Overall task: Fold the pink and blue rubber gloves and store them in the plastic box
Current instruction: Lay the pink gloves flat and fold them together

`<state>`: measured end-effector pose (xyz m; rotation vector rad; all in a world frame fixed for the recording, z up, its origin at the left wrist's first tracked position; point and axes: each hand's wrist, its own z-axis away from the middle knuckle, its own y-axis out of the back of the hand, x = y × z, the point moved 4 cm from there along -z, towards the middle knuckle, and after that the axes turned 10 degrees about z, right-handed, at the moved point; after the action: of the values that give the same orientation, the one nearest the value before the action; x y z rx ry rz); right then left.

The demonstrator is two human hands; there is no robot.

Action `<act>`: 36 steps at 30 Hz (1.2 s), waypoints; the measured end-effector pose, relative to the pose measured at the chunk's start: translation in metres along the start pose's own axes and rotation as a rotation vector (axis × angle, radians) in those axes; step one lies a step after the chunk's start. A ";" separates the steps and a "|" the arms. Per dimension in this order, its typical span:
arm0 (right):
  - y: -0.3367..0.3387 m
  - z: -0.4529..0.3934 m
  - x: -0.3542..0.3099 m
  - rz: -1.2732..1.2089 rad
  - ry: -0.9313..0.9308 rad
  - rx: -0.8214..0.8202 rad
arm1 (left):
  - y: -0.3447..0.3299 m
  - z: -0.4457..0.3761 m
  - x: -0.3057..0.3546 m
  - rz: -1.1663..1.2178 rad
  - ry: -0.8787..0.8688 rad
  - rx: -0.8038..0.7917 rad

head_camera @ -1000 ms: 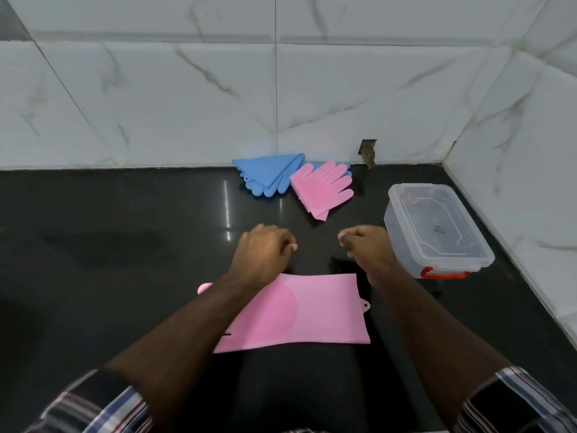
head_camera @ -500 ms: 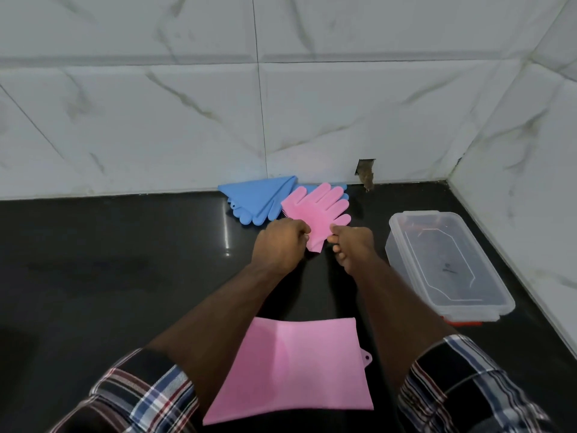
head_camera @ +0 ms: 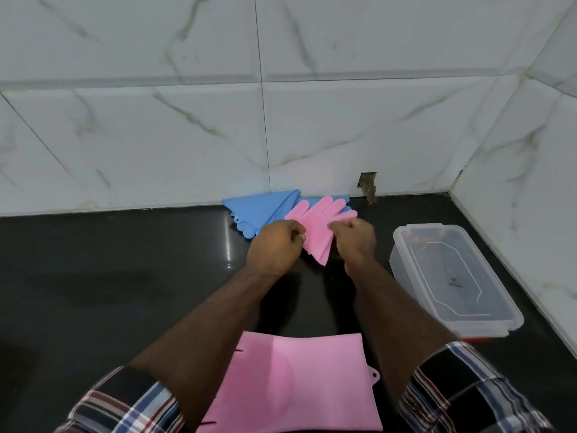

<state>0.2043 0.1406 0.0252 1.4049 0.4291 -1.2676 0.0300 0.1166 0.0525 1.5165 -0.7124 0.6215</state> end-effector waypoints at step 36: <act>0.033 0.066 -0.007 0.985 0.580 -0.303 | 0.099 0.047 -0.013 0.034 0.020 -0.097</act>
<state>0.1999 0.0762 0.0614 1.4122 0.2304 0.0093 -0.0539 0.0686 0.1051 1.4093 -0.7444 0.6184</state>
